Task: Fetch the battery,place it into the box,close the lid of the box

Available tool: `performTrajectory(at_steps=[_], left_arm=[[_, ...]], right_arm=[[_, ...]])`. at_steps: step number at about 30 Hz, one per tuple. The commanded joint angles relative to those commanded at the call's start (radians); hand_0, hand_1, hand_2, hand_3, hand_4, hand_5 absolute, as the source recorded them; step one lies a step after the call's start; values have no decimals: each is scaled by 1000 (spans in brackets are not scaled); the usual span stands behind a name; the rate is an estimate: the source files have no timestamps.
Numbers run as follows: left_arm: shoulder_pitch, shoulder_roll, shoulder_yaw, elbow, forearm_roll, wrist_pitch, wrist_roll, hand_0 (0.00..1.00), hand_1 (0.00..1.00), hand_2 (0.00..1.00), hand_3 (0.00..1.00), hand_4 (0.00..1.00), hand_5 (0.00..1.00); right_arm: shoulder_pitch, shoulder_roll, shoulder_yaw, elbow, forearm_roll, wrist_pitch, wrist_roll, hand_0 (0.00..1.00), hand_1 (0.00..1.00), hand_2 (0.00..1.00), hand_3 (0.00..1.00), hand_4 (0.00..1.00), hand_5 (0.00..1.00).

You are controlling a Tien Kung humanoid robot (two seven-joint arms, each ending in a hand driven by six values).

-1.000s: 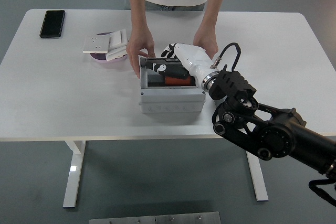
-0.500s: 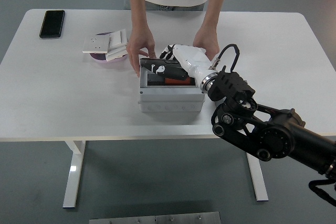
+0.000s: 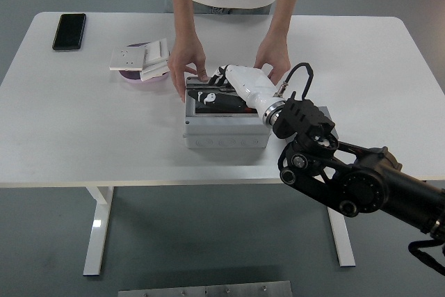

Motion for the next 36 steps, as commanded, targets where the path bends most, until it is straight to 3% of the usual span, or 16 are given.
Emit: performTrajectory(at_steps=[22, 36], left_arm=[[-8, -3, -1, 1, 7, -3, 2, 642, 740, 586, 530, 411, 2], [-11, -3, 3, 1, 1, -2, -3, 642, 740, 587, 530, 411, 2]], right_arm=[[-1, -3, 12, -4, 8, 6, -2, 349, 597, 628, 631, 943, 998], [-42, -1, -14, -26, 36, -22, 24, 353, 596, 626, 631, 938, 998]])
